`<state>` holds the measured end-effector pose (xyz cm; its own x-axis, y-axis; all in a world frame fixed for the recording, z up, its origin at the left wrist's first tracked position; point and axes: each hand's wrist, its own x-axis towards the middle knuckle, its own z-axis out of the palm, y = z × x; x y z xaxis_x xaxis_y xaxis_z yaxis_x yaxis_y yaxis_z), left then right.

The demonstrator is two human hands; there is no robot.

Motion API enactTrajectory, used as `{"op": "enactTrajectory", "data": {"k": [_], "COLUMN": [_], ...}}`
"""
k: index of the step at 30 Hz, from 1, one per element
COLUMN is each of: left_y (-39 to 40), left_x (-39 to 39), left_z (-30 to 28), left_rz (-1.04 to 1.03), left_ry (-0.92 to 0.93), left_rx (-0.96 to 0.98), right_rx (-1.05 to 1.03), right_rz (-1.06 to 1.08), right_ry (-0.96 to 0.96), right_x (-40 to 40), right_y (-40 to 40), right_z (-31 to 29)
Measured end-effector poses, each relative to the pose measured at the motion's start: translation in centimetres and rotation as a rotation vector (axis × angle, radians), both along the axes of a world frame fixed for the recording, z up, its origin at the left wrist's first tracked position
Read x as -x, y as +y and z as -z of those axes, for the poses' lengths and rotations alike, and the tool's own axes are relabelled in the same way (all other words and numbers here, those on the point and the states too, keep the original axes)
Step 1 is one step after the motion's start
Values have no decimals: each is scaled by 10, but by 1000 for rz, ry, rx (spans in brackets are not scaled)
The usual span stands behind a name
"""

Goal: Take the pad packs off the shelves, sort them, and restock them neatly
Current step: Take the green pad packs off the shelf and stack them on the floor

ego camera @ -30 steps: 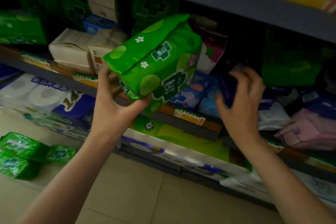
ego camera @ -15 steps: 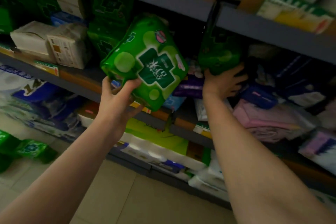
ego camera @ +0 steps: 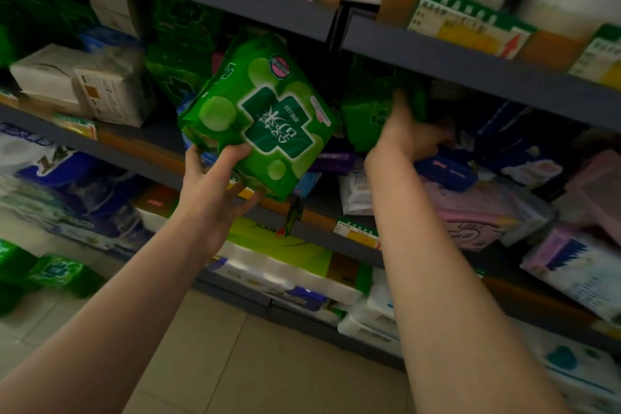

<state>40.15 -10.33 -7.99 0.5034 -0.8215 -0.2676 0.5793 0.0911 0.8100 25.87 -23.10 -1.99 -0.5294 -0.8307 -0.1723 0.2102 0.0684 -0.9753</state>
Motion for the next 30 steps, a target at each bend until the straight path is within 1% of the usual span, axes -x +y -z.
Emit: {"op": "enactTrajectory", "data": {"k": [2,4,6,9,11,13,14,17,20,24,25,28,30], "left_y": [4,16,33,62,77,89,94,117,150,199,212,256,291], "left_x": [-1,-9,-25,-54,-67,-75,-78,-96,-122,-174,-188,-229,-251], "left_z": [6,12,22,36,45,52,55,59,64,74,81,113,141], "left_rz": [12,19,-1,-36,-55,-77,-87,-124,-231,-427,-465,-551,-598], "left_ry": [35,48,38,48,61,55,67,149,193,178,162,117,152], "left_rx": [-15,-37,-69,-73,-67,-58,-52,-65,-124,-244,-302,-551,-713], "right_rx": [61,-3,-62,-50,-62,-77,-80,-59,-7,23,29,85,80], "right_rz": [-13,-117,-190,-363,-459,-472,-468,-547,-731,-1003,-1067,-1183,-1292], "right_ry": [-205,-370,-379,-321,-324,-346,-328,-249,-173,28,121,551,736], "right_x": [1,-3,-11,-27,-38,-46,-50,-63,-85,-140,-157,-210,-246], "right_y": [38,78,110,136,142,146,149,167,189,203,205,212,221], "right_z": [15,39,63,82,87,88,90,93,100,110,115,145,172]}}
